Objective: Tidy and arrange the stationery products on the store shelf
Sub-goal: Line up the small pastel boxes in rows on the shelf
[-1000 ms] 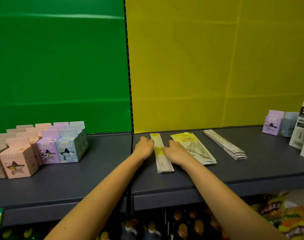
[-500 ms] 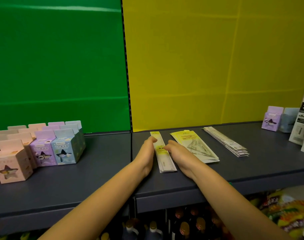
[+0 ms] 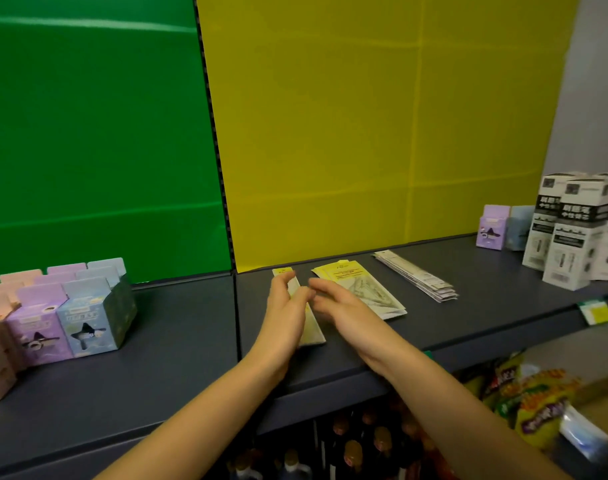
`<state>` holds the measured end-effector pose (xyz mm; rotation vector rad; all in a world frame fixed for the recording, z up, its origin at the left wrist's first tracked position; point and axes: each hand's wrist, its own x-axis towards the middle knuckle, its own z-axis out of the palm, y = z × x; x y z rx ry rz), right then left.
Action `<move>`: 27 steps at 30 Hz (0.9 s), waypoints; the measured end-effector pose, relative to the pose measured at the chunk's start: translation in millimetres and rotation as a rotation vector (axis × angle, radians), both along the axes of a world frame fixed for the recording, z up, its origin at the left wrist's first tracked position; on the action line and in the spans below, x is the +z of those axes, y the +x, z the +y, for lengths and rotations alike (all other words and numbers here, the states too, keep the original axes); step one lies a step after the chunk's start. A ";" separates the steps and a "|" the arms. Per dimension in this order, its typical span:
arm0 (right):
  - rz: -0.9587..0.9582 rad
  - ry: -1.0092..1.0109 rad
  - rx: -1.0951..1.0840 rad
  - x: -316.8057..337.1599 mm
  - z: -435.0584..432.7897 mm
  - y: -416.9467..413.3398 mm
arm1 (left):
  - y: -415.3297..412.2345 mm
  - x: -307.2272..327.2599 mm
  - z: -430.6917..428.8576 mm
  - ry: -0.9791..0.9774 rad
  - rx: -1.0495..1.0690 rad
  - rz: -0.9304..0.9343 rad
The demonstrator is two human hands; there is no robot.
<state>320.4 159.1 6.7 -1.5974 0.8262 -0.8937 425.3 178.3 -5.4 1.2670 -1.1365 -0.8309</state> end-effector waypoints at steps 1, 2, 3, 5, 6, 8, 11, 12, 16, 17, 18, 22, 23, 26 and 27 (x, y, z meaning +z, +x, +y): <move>0.016 -0.061 0.002 2.7 2.2 -8.6 | -2.9 4.1 2.9 -0.090 0.002 -0.076; 0.036 -0.121 -0.002 5.2 2.7 -18.2 | -6.4 9.8 5.5 -0.167 -0.008 -0.137; 0.048 -0.173 -0.014 7.4 2.3 -29.2 | -10.4 16.5 7.0 -0.228 -0.036 -0.174; 0.053 -0.261 -0.051 13.7 1.1 -53.4 | -20.8 31.5 9.7 -0.304 -0.112 -0.208; 0.049 -0.293 -0.074 17.2 0.4 -66.6 | -26.8 38.0 9.1 -0.327 -0.140 -0.226; 0.034 -0.341 -0.131 24.0 -0.8 -95.5 | -39.6 47.6 3.7 -0.362 -0.182 -0.328; 0.019 -0.396 -0.233 30.2 -4.4 -144.6 | -63.1 55.0 -10.0 -0.377 -0.273 -0.415; 0.006 -0.399 -0.257 31.2 -6.0 -162.2 | -73.1 56.3 -14.9 -0.379 -0.298 -0.424; 0.012 -0.407 -0.343 32.6 -16.0 -229.7 | -120.4 52.8 -37.0 -0.351 -0.324 -0.478; 0.022 -0.411 -0.358 31.9 -19.1 -246.7 | -134.5 51.2 -43.0 -0.343 -0.329 -0.478; 0.037 -0.417 -0.373 31.4 -22.8 -263.9 | -148.8 50.0 -49.4 -0.335 -0.329 -0.482; 0.107 -0.477 -0.444 35.9 -41.1 -341.0 | -203.4 45.7 -83.3 -0.304 -0.291 -0.490; 0.108 -0.485 -0.461 39.1 -46.2 -360.2 | -214.9 44.7 -92.3 -0.291 -0.283 -0.485; 0.099 -0.491 -0.504 48.0 -65.5 -413.5 | -243.1 39.6 -119.3 -0.257 -0.249 -0.457; 0.094 -0.489 -0.521 50.0 -73.5 -429.0 | -250.6 38.2 -127.8 -0.251 -0.236 -0.445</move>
